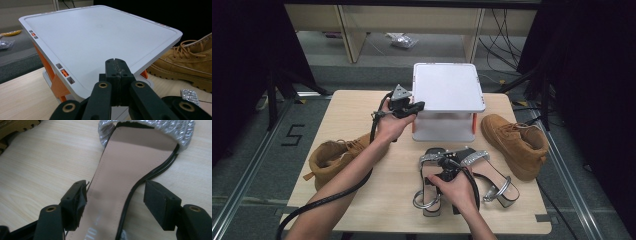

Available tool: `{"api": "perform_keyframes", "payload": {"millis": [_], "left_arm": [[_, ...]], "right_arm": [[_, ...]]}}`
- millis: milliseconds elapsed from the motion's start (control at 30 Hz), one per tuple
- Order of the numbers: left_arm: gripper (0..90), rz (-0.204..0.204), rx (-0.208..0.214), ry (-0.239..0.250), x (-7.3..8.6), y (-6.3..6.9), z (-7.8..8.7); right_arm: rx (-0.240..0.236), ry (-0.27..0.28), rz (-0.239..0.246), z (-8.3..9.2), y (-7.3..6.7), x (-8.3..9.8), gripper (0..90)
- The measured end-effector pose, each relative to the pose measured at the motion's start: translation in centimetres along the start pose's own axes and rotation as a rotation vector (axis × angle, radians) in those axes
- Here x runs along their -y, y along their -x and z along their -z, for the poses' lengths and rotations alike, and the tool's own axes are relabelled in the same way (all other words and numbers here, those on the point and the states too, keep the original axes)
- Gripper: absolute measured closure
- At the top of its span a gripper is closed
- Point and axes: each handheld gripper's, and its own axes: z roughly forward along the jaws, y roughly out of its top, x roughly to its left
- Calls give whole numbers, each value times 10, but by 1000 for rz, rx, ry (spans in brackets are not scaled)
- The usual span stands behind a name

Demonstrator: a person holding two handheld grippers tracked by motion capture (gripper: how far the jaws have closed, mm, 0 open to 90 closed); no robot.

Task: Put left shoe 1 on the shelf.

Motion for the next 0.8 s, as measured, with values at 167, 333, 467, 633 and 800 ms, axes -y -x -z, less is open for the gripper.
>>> {"api": "perform_keyframes", "payload": {"millis": [167,333,467,633,800], "left_arm": [[889,-6,-9,-9,-1,-2,-2],[886,-3,-15,-15,-2,-3,-3],[885,3,-20,-17,-2,-4,-4],[885,7,-21,-16,-1,-5,-5],[887,5,-20,-28,-3,-5,-5]], "right_arm": [[-4,-33,-15,-4,-7,0,350],[25,-64,-25,-9,-13,0,306],[35,-65,-24,-11,-15,-1,302],[10,-142,-115,-16,-19,-1,295],[6,-172,-56,-15,-14,-5,309]]}}
